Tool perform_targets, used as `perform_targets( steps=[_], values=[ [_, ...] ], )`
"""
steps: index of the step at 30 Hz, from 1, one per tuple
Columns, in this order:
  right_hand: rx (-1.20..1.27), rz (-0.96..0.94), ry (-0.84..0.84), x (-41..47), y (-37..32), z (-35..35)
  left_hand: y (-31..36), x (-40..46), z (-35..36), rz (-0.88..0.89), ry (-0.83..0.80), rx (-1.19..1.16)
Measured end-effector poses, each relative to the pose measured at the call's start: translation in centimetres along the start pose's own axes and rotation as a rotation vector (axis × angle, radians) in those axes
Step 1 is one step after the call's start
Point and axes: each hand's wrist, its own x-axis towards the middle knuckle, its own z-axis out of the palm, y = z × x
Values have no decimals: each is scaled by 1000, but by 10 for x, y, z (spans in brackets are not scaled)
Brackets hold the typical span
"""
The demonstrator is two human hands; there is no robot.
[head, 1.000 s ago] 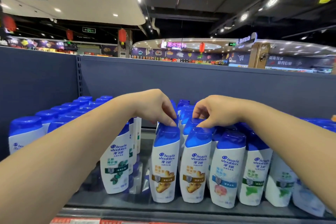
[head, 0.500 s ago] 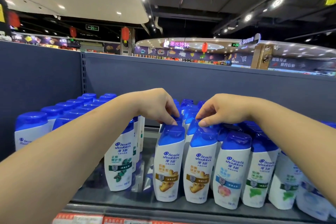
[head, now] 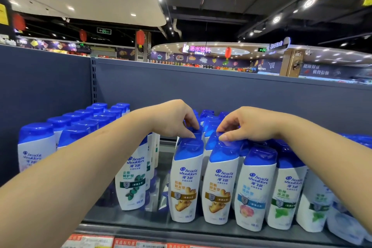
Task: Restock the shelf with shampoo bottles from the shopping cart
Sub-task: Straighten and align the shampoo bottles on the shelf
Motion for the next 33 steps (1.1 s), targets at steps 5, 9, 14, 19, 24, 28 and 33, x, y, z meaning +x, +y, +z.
perform_targets(
  steps=[5,9,14,19,24,28,33],
  values=[
    [7,13,-3,0,1,-4,-5,-6,-7,-52,-51,-175],
    [58,26,146,13,10,-9,-5,4,-13,-159,44,-227],
    [-45,92,139,45,18,-7,6,28,-15,-253,-50,-168],
    [-113,75,7,57,10,-3,19,41,-19,-335,-220,-129],
    [-131,66,-11,54,11,-5,13,47,-21,-287,-277,-17],
    [-139,43,-27,51,11,-7,10,54,-19,-226,-301,59],
    [-118,23,-72,48,8,-10,8,57,-23,-182,-355,87]
  ],
)
